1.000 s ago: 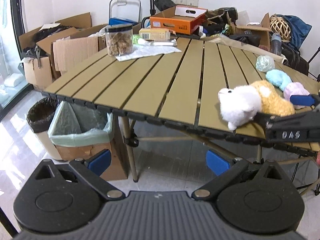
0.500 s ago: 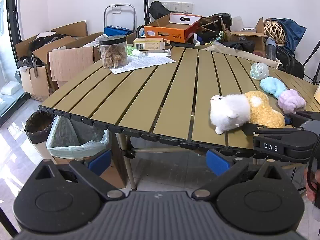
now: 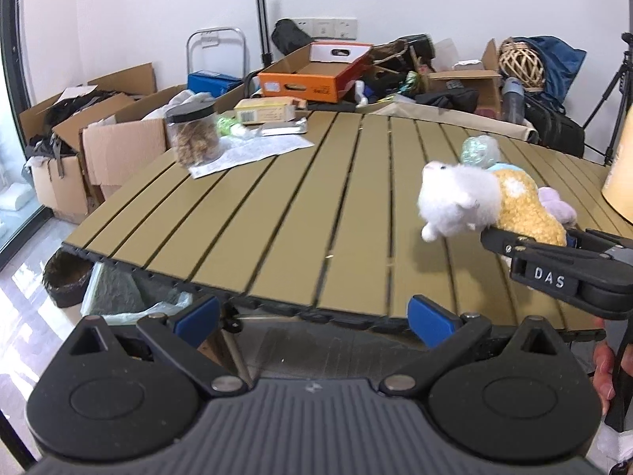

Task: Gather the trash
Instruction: 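Close the right tool on the white and yellow plush lamb, then close the left tool on the lilac fuzzy cloth while the right tool holds the lamb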

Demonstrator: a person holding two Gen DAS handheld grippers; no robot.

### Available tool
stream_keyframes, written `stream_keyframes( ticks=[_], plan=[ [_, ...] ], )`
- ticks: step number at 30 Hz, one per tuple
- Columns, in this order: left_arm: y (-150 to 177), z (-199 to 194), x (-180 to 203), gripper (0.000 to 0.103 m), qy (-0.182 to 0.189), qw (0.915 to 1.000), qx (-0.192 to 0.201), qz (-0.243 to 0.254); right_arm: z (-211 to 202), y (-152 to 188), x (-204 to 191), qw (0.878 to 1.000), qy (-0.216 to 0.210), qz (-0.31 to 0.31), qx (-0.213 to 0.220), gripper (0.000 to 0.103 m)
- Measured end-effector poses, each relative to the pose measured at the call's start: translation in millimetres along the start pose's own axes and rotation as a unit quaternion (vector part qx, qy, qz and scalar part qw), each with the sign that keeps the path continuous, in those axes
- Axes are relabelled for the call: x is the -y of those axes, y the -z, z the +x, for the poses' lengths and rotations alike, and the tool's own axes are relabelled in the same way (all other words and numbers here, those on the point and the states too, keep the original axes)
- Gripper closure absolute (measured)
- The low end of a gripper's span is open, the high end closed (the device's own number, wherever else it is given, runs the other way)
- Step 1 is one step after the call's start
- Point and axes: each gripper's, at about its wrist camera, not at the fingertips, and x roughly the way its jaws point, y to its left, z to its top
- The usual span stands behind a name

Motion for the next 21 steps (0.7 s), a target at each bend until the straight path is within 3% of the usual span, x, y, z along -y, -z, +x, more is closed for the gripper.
stream_keyframes(
  ticks=[8, 17, 21],
  plan=[
    [-14, 4, 55, 0.000, 0.030, 0.9994, 0.003, 0.017, -36, -2, 67, 0.996, 0.039, 0.059, 0.052, 0.056],
    [-32, 19, 128, 0.000, 0.072, 0.9960, 0.016, 0.050, -73, 16, 143, 0.984, 0.098, 0.109, 0.097, 0.056],
    [-41, 32, 158, 0.000, 0.072, 0.9948, 0.020, 0.069, -83, 26, 167, 0.978, 0.120, 0.133, 0.111, 0.056]
  ],
)
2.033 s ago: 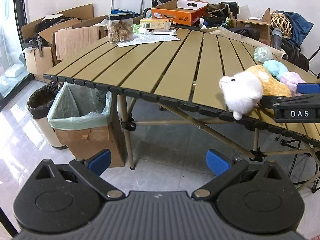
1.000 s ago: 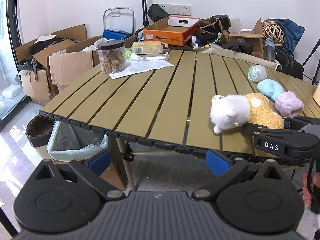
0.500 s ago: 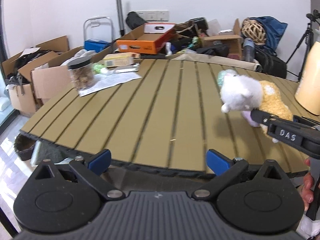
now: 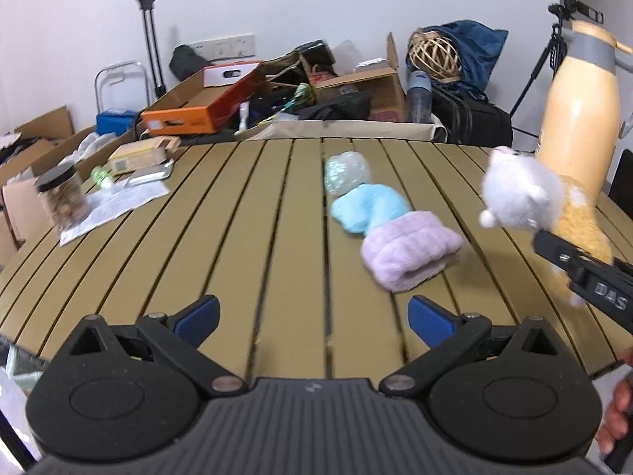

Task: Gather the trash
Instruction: 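Close the left tool on the lilac fuzzy cloth while the right tool holds the lamb, then lift the lilac cloth and plush lamb off the table toward the bin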

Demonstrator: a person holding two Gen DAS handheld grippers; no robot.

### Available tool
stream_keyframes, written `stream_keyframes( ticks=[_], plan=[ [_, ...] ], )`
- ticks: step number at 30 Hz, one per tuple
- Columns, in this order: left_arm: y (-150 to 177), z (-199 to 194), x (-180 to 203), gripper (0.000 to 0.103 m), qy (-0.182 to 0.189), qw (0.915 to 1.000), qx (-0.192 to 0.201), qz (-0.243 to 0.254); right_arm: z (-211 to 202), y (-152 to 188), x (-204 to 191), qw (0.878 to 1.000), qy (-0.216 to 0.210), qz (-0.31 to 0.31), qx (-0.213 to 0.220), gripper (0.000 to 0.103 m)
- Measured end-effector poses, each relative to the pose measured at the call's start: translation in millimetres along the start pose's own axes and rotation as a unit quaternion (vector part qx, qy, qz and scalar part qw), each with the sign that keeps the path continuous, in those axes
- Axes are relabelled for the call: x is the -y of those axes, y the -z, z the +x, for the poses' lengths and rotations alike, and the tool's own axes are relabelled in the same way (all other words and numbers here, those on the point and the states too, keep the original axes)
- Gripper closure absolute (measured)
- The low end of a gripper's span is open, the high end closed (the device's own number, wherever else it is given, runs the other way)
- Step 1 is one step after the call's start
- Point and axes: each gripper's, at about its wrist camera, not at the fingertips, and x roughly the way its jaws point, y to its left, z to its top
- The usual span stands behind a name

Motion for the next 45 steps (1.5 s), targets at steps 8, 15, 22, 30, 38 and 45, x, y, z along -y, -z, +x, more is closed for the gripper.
stream_keyframes(
  ticks=[8, 15, 22, 30, 38, 45],
  plan=[
    [-24, 43, 41, 0.000, 0.001, 0.9994, 0.019, 0.030, 0, 0, 39, 0.999, 0.040, 0.024, 0.018, 0.056],
    [-38, 86, 63, 0.000, 0.011, 0.9993, 0.009, 0.034, 9, 2, 56, 0.998, 0.059, 0.033, 0.012, 0.056],
    [-35, 119, 72, 0.000, 0.023, 0.9993, -0.019, 0.024, 13, 2, 66, 0.997, 0.073, 0.037, 0.008, 0.056],
    [-28, 133, 76, 0.000, 0.030, 0.9988, -0.037, 0.013, 20, 4, 70, 0.996, 0.077, 0.038, -0.005, 0.056],
    [-20, 132, 81, 0.016, 0.045, 0.9977, -0.048, 0.014, 19, 3, 69, 0.997, 0.072, 0.037, -0.005, 0.056],
    [-17, 122, 87, 0.042, 0.047, 0.9976, -0.039, 0.032, 15, 3, 70, 0.997, 0.064, 0.037, -0.003, 0.056]
  ],
)
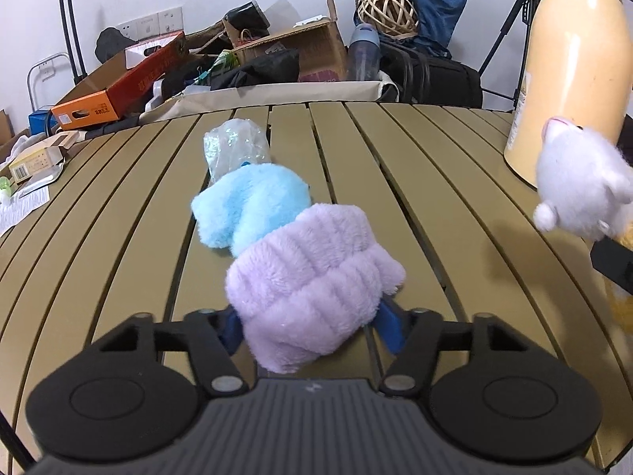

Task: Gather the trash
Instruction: 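Lift the lilac cloth and plush lamb off the table toward the bin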

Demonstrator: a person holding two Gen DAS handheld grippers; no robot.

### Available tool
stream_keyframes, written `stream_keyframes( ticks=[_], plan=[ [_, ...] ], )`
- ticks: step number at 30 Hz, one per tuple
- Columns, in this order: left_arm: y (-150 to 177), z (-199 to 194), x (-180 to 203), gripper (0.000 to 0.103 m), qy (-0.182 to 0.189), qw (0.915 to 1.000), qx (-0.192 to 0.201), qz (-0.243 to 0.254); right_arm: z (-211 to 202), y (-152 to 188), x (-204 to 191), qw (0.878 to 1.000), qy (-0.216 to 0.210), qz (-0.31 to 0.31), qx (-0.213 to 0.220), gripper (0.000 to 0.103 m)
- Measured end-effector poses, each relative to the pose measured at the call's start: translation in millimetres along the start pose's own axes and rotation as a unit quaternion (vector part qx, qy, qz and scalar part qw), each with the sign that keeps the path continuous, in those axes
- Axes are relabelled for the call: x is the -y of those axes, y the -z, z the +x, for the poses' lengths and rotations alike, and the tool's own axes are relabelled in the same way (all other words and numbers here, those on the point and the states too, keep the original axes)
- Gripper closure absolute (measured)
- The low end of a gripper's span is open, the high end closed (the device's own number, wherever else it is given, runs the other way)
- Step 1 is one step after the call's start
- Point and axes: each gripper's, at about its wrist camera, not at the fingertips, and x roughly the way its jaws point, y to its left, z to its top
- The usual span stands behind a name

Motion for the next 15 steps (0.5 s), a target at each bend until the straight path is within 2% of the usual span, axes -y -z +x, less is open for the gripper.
stream_keyframes(
  ticks=[7, 15],
  plan=[
    [1, -20, 0, 0.068, -0.017, 0.9996, 0.024, 0.003, -7, 1, 0, 1.000, -0.014, -0.003, 0.001, 0.056],
    [8, -54, -4, 0.069, -0.022, 0.9987, 0.047, -0.001, -19, 5, -6, 0.999, -0.032, -0.014, 0.001, 0.056]
  ],
)
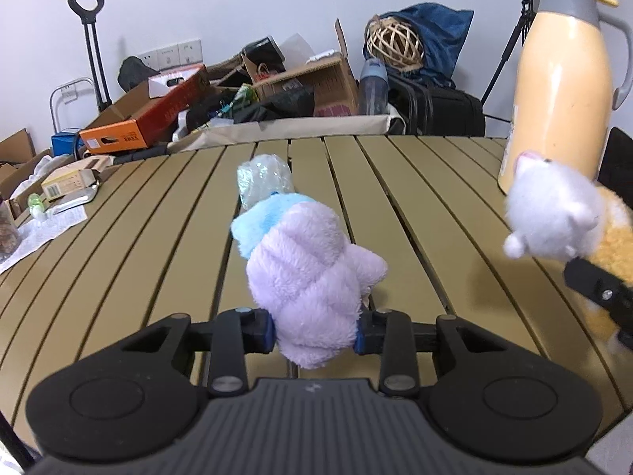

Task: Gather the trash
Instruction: 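Lift the lilac cloth and plush lamb off the table toward the bin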

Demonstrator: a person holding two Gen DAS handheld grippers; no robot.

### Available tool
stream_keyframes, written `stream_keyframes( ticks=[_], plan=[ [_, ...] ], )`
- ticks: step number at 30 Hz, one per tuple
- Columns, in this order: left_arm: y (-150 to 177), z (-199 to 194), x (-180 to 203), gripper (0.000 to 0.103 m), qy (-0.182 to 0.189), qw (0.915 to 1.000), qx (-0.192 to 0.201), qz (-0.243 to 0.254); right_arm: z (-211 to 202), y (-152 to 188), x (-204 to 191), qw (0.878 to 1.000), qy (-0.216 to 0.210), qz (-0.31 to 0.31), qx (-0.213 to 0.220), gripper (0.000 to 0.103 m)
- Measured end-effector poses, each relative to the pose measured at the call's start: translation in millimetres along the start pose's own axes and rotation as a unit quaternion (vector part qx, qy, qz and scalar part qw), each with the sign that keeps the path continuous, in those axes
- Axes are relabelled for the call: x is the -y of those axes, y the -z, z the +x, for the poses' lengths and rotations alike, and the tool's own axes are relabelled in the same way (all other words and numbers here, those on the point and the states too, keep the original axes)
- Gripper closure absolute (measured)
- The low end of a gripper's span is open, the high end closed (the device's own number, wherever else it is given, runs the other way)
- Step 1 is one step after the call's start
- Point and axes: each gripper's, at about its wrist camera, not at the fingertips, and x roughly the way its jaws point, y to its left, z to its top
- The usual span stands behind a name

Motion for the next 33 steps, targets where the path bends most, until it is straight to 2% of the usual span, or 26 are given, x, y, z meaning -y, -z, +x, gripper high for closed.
stream_keyframes(
  ticks=[6, 16, 20, 23, 33],
  plan=[
    [8, -37, -10, 0.069, -0.005, 0.9997, 0.020, -0.011, -17, 6, -10, 1.000, -0.014, -0.014, 0.001, 0.056],
    [36, -91, -28, 0.069, -0.011, 0.9997, 0.020, -0.004, -57, 22, -33, 0.999, -0.033, -0.034, 0.015, 0.056],
    [51, -117, -34, 0.069, -0.033, 0.9988, 0.036, -0.006, -77, 34, -40, 0.998, -0.043, -0.035, 0.014, 0.056],
    [63, -135, -38, 0.069, -0.035, 0.9985, 0.040, -0.014, -92, 40, -45, 0.998, -0.051, -0.038, 0.014, 0.056],
    [103, -182, -52, 0.069, -0.033, 0.9981, 0.045, -0.026, -132, 68, -47, 0.997, -0.061, -0.042, -0.011, 0.056]
  ],
)
